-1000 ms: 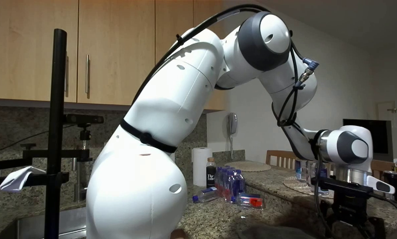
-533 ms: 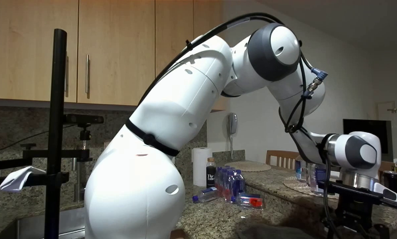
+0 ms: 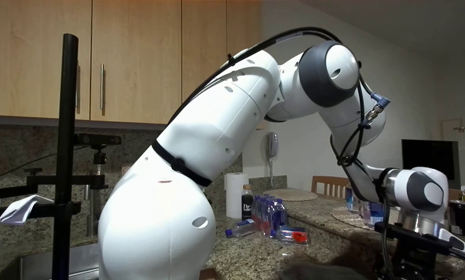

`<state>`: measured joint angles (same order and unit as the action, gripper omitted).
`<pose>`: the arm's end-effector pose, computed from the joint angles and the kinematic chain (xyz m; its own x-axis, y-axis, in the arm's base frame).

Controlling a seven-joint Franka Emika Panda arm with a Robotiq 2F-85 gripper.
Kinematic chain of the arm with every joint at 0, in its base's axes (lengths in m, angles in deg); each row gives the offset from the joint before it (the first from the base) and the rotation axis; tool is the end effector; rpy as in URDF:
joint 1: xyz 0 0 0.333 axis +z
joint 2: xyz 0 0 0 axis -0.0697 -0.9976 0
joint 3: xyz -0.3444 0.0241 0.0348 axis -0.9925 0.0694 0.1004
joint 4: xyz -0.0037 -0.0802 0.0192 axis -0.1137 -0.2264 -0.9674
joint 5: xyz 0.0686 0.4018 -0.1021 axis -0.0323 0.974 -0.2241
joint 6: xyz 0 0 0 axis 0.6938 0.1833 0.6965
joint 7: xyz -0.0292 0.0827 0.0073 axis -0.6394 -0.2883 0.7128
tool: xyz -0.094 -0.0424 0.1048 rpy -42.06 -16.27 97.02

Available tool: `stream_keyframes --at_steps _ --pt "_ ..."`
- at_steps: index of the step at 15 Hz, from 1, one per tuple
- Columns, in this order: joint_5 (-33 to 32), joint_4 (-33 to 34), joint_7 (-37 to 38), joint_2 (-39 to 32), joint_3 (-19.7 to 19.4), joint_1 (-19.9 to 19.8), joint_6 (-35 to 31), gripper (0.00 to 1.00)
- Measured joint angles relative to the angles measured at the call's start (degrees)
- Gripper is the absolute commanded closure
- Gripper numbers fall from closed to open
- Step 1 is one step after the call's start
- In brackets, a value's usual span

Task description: Move the grey towel to the left.

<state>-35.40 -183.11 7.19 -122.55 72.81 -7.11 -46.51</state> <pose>0.6263 -0.1599 0.1465 0.9105 -0.0853 -0.4046 -0.1164 -0.9918 -0.0528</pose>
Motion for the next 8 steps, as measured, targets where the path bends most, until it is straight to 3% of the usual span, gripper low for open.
stream_keyframes --at_steps 5,6,8 --pt "1.20 0.01 -1.04 -1.44 0.94 -0.15 -0.18 0.01" --pt "1.30 0.01 -1.04 -1.73 1.10 -0.15 -0.19 0.25" --pt "1.31 0.01 -1.04 -2.49 1.27 -0.14 -0.26 0.32"
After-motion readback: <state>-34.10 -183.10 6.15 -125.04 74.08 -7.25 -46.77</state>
